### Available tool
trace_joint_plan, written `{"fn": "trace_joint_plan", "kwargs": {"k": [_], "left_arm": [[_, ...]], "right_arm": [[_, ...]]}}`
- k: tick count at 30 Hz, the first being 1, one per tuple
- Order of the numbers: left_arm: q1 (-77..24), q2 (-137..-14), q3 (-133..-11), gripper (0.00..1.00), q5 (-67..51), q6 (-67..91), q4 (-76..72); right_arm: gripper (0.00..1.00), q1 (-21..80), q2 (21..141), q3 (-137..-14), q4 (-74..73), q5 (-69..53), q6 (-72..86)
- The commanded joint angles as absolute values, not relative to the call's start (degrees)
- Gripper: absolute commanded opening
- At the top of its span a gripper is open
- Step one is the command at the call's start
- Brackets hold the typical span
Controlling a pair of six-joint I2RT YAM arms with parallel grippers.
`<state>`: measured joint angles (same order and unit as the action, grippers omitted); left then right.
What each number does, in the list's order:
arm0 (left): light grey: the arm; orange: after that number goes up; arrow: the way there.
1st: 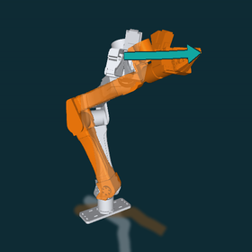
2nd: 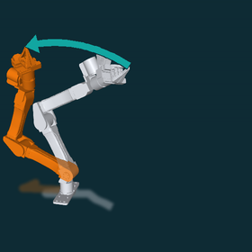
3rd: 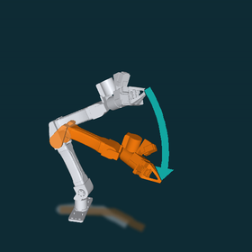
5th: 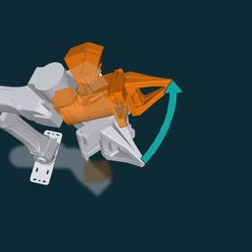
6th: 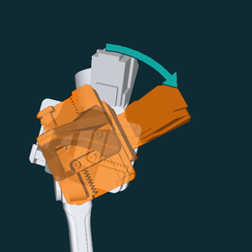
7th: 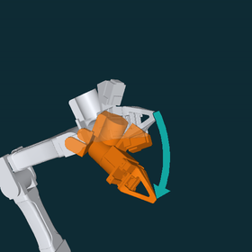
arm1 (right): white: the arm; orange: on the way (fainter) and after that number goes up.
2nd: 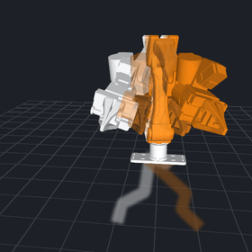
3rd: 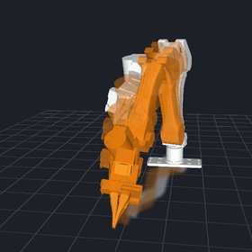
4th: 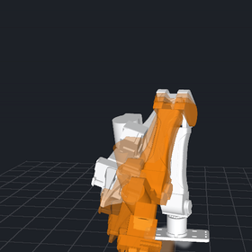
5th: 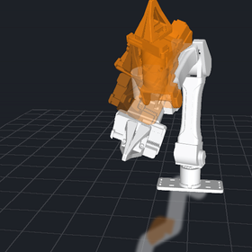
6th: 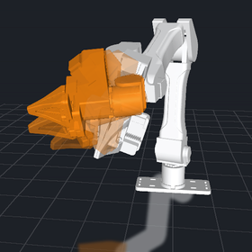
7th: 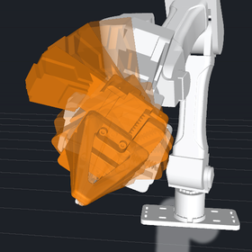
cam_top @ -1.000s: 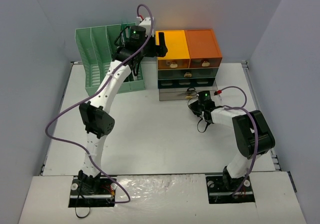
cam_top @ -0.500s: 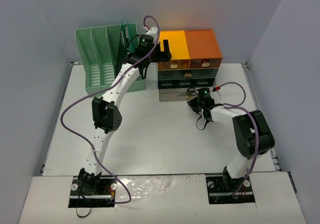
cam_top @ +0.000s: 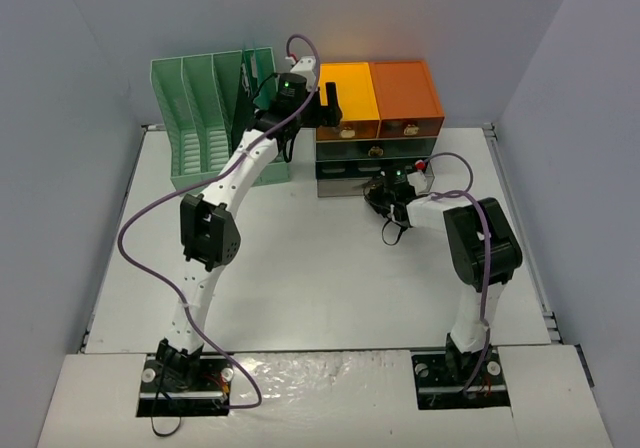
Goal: Organize the desk
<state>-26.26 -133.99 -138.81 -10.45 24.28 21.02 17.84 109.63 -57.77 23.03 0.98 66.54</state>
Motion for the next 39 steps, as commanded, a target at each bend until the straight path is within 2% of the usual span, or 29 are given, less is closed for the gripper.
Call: {"fn": "trace_joint_plan", "kwargs": {"k": [1, 11, 16, 22, 27, 30, 31, 36, 39], "left_arm": [[-26.8, -129.0, -136.9, 0.82, -9.8, 21.2, 25.8], [-26.9, -126.9, -134.1, 0.82, -8.8, 20.1, 26.8], [-26.8, -125.9, -133.1, 0.82, -8.8, 19.2, 27.0], [-27.9, -123.4, -132.7, 0.82, -7.1, 16.9, 28.7], [-29.3, -118.2, -129.8, 0.82, -3.6, 13.1, 32.1], [-31.0, -114.2, -126.3, 0.83, -0.8, 10.1, 34.2], [-31.6, -113.5, -124.6, 0.84, 0.1, 10.0, 34.7], [-34.8, -104.4, -114.3, 0.93, 10.1, 9.5, 38.8], [-36.7, -99.0, -106.8, 0.97, 18.0, 11.3, 40.0]], "right_arm": [[0.0, 16.0, 112.7, -67.1, 26.9, 0.6, 64.5], [0.0, 13.8, 119.8, -80.7, 23.0, -2.1, 62.2], [0.0, 13.8, 121.4, -83.4, 21.6, -4.1, 61.6], [0.04, 15.7, 114.5, -74.7, 20.1, -4.2, 61.1], [0.2, 17.9, 104.8, -66.1, 17.0, -3.9, 58.3], [0.35, 18.7, 99.3, -61.6, 14.3, -3.3, 55.9], [0.37, 18.9, 97.8, -61.3, 13.3, -3.4, 55.0], [0.58, 22.3, 90.6, -59.2, 3.6, 1.5, 48.3], [0.81, 25.3, 87.0, -58.9, -3.1, 6.6, 45.7]]}}
